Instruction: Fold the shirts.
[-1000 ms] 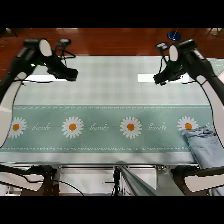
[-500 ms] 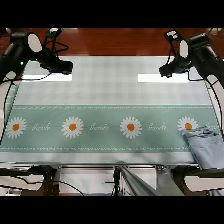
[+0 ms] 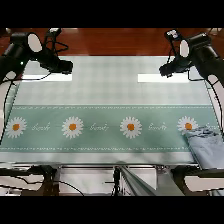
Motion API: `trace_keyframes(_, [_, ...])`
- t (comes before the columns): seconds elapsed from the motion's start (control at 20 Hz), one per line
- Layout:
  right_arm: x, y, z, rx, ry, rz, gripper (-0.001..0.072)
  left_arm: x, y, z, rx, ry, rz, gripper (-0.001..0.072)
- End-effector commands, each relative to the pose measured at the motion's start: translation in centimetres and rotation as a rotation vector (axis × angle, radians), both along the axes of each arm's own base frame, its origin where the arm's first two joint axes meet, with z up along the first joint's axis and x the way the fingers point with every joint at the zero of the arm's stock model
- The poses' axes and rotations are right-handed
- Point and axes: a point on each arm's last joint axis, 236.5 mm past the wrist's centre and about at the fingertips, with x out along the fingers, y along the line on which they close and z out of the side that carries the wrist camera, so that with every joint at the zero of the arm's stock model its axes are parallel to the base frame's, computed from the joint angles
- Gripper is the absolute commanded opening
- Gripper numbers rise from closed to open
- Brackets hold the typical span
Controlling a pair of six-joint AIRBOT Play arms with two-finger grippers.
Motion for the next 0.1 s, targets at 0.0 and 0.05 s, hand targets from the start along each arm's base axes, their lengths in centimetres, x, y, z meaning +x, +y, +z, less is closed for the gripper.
trace_keyframes(0.0, [-0.21, -0.08, -0.01, -0.001, 0.008, -0.003, 0.0426, 0.02, 0.06, 0.02, 0.0, -0.001, 0.001, 0.0401])
trace_keyframes(0.05, [-0.19, -0.06, 0.0, -0.001, 0.008, -0.003, 0.0426, 0.02, 0.06, 0.02, 0.0, -0.001, 0.001, 0.0402])
